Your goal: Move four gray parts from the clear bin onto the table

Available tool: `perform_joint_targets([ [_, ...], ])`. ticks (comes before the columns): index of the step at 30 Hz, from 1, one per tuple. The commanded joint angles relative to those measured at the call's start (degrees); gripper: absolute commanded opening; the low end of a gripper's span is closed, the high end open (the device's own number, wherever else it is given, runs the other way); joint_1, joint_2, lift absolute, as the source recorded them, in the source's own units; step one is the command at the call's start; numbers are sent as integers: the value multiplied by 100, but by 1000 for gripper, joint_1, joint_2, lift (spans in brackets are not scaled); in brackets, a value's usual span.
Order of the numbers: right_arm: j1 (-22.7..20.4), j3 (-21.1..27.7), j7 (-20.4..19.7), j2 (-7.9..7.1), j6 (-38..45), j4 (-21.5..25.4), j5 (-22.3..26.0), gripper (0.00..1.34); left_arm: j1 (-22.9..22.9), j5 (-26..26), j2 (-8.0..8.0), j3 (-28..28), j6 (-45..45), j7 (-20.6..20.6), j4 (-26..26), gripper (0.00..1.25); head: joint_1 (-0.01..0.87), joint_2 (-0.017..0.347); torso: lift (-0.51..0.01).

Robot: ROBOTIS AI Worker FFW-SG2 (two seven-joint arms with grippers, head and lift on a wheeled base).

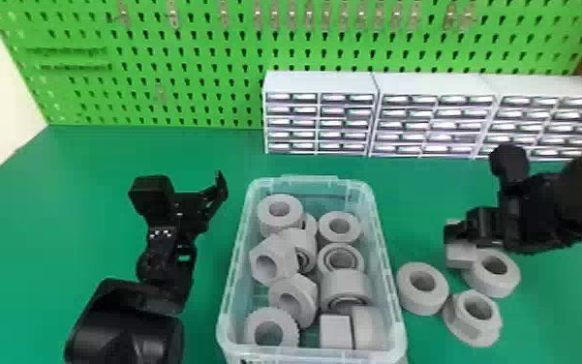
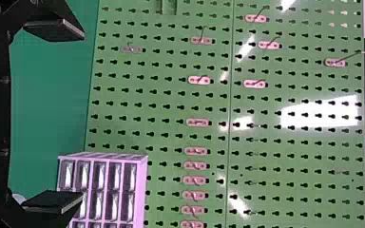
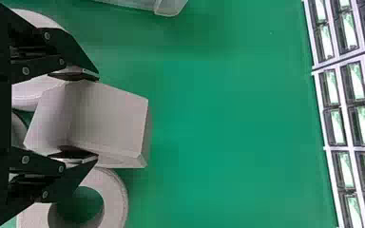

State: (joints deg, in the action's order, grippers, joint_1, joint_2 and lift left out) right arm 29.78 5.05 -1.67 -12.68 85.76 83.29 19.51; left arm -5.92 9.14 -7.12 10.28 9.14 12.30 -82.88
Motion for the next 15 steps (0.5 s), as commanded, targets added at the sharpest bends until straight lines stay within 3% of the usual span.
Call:
perform_joint_targets([
  [1,-16,-4,0,3,-7,-68,0,419,3,0,0,0,0,0,0,1146,693,72,-52],
  [15,-16,-21,0,3,-33,-129,0,419,3,0,17,-8,0,0,0,1146,693,72,-52],
])
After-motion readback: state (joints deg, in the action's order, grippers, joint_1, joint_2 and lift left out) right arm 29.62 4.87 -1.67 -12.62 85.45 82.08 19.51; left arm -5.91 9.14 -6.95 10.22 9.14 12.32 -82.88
